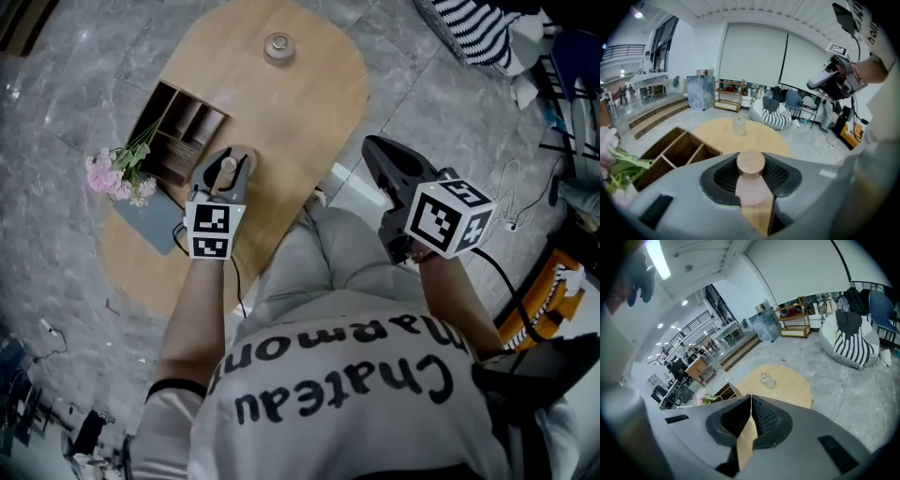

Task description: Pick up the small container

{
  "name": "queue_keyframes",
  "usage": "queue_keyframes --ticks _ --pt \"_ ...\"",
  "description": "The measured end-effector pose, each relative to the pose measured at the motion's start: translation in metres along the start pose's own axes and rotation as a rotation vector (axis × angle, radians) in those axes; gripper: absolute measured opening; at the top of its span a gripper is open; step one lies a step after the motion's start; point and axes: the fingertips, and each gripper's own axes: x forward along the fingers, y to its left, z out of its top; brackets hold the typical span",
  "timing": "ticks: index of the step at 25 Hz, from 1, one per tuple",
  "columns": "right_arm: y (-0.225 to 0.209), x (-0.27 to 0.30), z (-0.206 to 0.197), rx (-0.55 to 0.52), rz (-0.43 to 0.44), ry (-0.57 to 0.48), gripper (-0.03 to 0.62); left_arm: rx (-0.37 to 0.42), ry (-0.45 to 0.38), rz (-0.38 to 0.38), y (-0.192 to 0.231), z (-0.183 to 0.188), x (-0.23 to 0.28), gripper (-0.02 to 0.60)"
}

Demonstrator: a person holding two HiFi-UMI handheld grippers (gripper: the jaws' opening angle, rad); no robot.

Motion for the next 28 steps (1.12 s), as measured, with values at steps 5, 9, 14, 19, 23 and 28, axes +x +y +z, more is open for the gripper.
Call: queue_keyframes --ticks 5,9,14,19,23,28 --pt "0.033 -0.011 0.036 -0.042 0.049 -0.030 0.014 -0.064 -0.050 0.067 0.011 0.045 -0.047 0.132" --pt "0.063 -0.009 0.076 -0.111 0.120 -0.091 0.014 -0.093 -0.125 0.119 0.023 0.093 -0.080 0.132" --pt "0.100 -0.005 0.109 -0.200 0.229 -0.106 0.014 -0.186 -0.261 0.201 0.035 0.148 -0.128 0.132" --pt "0.130 0.005 0.130 -0.308 0.372 -0.042 0.014 -0.198 -0.350 0.330 0.026 0.189 -0.166 0.132" --pt "0.154 0.006 0.144 -0.426 0.495 0.019 0.014 -0.280 -0.404 0.452 0.006 0.206 -0.185 0.132" --pt "0.167 0.000 0.146 -0.517 0.590 0.062 0.014 -0.386 -0.422 0.574 -0.018 0.204 -0.205 0.133"
